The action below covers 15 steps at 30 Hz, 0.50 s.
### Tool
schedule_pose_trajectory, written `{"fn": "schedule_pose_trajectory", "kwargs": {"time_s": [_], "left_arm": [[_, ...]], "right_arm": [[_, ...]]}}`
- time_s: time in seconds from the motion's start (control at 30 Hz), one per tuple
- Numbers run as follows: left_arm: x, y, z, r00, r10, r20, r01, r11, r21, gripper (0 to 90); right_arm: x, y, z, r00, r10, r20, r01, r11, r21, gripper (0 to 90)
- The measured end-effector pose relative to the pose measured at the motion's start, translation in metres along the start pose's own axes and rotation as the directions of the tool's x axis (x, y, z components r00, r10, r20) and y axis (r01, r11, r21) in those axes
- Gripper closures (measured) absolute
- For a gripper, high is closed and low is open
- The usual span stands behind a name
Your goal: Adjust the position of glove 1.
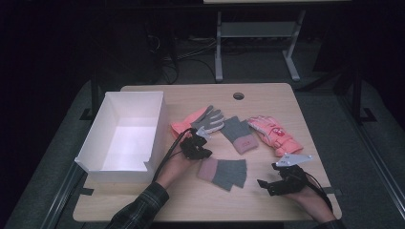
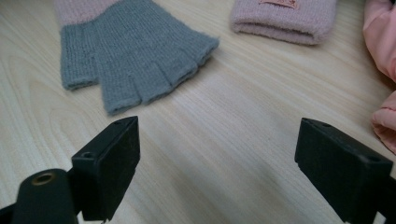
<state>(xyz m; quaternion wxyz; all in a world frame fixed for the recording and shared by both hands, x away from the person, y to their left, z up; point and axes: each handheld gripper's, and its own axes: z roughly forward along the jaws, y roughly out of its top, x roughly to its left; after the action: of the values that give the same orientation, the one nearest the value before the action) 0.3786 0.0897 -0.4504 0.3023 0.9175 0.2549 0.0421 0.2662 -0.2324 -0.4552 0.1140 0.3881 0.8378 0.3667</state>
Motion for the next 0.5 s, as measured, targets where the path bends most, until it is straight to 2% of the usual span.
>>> {"fn": "schedule_pose_trajectory", "kwargs": {"time_s": [0.23,0.27,0.3,0.33,0.4,0.5], "left_arm": [[-0.009,-0.015,-0.012,0.9998,-0.008,0.016,0.008,0.9999,0.012,89.8],[-0.011,-0.018,-0.015,0.9998,0.000,0.021,-0.001,0.9998,0.022,89.8],[-0.013,-0.020,-0.016,0.9995,-0.014,0.028,0.014,0.9999,0.010,89.8],[-0.014,-0.021,-0.019,0.9995,-0.002,0.030,0.002,0.9999,0.016,89.8],[-0.017,-0.024,-0.023,0.9983,-0.008,0.058,0.008,1.0000,-0.002,89.8],[-0.025,-0.027,-0.025,0.9973,-0.004,0.074,0.003,1.0000,0.006,89.8]], "right_arm": [[-0.001,-0.001,-0.001,0.9999,0.013,0.004,-0.013,1.000,-0.003,13.8],[-0.001,-0.001,-0.002,0.9999,0.013,0.004,-0.013,1.000,-0.004,13.8],[-0.001,-0.001,-0.002,0.9999,0.009,0.003,-0.009,1.000,-0.005,13.8],[-0.001,-0.001,-0.002,1.0000,0.007,0.003,-0.007,1.000,-0.006,13.8],[-0.001,-0.001,-0.002,1.0000,0.007,0.003,-0.006,1.000,-0.006,13.8],[-0.002,-0.001,-0.002,0.9999,0.014,0.002,-0.014,1.000,-0.006,13.8]]}}
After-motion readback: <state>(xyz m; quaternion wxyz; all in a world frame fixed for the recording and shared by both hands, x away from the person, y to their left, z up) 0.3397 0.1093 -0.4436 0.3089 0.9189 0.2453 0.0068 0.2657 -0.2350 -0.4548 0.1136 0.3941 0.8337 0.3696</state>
